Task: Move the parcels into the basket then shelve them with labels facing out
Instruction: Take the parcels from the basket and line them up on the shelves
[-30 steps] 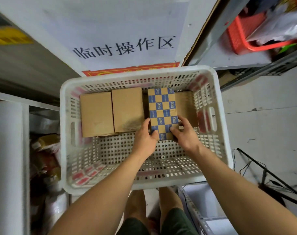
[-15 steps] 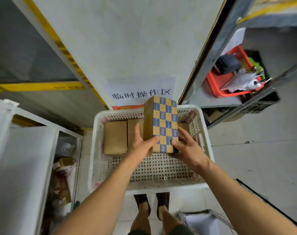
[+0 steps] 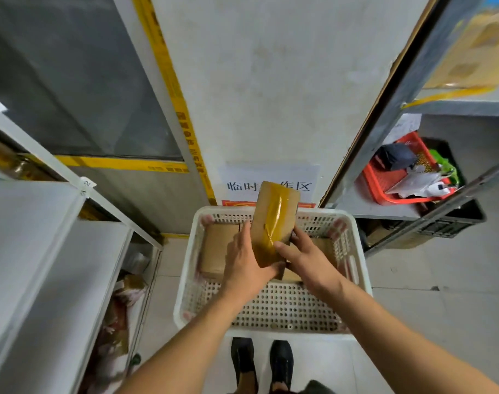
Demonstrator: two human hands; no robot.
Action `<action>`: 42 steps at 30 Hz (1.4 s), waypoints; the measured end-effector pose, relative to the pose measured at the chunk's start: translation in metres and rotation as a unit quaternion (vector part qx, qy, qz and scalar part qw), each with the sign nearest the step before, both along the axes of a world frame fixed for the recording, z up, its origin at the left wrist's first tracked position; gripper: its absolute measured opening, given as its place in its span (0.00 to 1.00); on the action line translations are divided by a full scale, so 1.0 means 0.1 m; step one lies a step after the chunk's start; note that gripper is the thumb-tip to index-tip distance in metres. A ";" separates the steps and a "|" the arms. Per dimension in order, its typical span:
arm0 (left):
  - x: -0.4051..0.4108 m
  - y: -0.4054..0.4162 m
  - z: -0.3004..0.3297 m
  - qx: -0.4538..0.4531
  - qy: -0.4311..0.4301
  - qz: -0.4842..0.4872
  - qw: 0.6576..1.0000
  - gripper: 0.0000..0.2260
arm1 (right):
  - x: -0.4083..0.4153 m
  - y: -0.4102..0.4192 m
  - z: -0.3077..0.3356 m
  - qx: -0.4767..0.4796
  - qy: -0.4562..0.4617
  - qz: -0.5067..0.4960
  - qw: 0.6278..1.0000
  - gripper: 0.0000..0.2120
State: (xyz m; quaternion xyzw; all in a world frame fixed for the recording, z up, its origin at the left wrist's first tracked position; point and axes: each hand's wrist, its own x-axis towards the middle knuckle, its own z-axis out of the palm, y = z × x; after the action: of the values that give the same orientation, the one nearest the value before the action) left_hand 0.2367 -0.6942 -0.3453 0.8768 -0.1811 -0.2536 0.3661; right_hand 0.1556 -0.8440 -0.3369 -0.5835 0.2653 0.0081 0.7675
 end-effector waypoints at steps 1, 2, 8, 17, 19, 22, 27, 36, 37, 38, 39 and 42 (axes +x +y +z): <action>-0.01 0.05 0.00 -0.026 0.006 0.001 1.000 0.48 | 0.02 -0.01 -0.02 0.007 0.004 -0.003 1.000 0.30; -0.02 0.10 -0.01 -0.053 0.011 0.002 0.999 0.42 | 0.04 -0.02 -0.01 0.011 0.013 -0.008 1.000 0.35; -0.06 0.26 0.02 -0.107 0.008 -0.036 0.994 0.28 | 0.08 -0.04 -0.09 0.015 0.046 -0.031 0.998 0.44; 0.20 0.30 0.31 -0.109 0.115 0.035 0.987 0.28 | -0.07 -0.15 -0.09 0.157 0.026 0.034 0.987 0.26; 0.22 0.34 0.27 -0.156 0.237 0.052 0.957 0.28 | -0.10 -0.16 -0.05 0.176 0.025 0.042 0.983 0.29; 0.24 0.35 0.18 -0.194 0.299 0.079 0.931 0.32 | -0.12 -0.20 0.00 0.163 0.024 0.070 0.984 0.31; 0.42 0.41 0.34 -0.113 0.139 0.030 0.983 0.35 | 0.02 -0.33 0.25 -0.252 0.042 0.091 0.962 0.60; 0.79 0.22 0.95 0.185 -0.010 -0.309 0.933 0.48 | 0.37 -0.42 0.68 -0.338 0.046 0.389 0.856 0.45; 0.79 0.21 0.96 0.185 -0.033 -0.305 0.934 0.46 | 0.36 -0.42 0.64 -0.322 0.048 0.371 0.870 0.45; 0.80 0.21 0.95 0.182 -0.064 -0.287 0.938 0.43 | 0.33 -0.42 0.58 -0.309 0.049 0.341 0.887 0.46; 0.79 0.24 0.93 0.172 -0.105 -0.255 0.946 0.40 | 0.29 -0.43 0.52 -0.283 0.047 0.301 0.910 0.46; 0.72 0.36 0.80 0.101 -0.209 -0.083 0.969 0.39 | 0.19 -0.40 0.31 -0.146 0.039 0.169 0.974 0.36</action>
State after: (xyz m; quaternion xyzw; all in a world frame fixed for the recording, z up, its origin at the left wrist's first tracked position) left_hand 0.3088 -0.6579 -0.2648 0.9248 -0.2990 -0.1117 0.2071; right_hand 0.1741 -0.8845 -0.3063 -0.7250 0.1905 0.1217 0.6506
